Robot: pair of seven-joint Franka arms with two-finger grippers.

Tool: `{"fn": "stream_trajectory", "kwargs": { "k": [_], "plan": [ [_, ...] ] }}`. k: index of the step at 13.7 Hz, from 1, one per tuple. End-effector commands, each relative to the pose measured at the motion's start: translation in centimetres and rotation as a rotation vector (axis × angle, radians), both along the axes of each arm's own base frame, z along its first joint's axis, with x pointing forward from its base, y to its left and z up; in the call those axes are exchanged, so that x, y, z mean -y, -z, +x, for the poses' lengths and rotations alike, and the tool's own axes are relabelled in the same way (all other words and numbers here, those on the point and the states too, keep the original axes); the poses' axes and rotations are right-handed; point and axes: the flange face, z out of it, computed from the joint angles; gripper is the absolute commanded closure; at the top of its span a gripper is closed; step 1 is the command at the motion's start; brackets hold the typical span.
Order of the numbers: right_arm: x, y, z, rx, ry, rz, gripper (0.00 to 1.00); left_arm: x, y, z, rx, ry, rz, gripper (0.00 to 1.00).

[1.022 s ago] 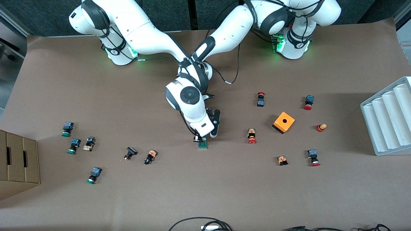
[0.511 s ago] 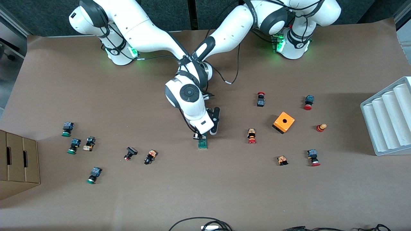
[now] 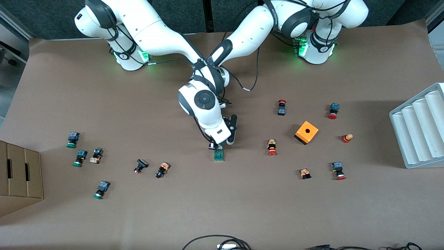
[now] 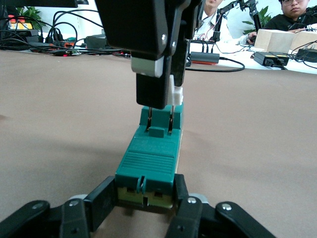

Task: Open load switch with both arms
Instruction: 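Press the lever fully down onto the contacts with the right gripper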

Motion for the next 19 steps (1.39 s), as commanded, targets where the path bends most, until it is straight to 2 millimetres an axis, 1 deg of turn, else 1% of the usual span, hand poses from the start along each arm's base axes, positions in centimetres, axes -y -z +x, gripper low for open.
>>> {"fn": "stream_trajectory", "kwargs": {
  "k": [1,3,8,19],
  "plan": [
    [0.4,-0.6,-1.5,-0.018,0.000,-0.014,0.57,0.3,0.3,0.3,0.007,0.015,-0.002,0.60],
    [0.1,-0.2,-1.9,-0.026,-0.007,-0.014,0.57,0.3,0.4,0.2,0.007,0.017,-0.001,0.60],
    [0.0,0.1,-2.1,-0.029,-0.012,-0.018,0.57,0.3,0.3,0.3,0.007,0.015,-0.002,0.60],
    [0.0,1.0,-2.1,-0.030,-0.009,-0.021,0.57,0.3,0.2,0.4,0.009,0.014,-0.003,0.60]
  ]
}}
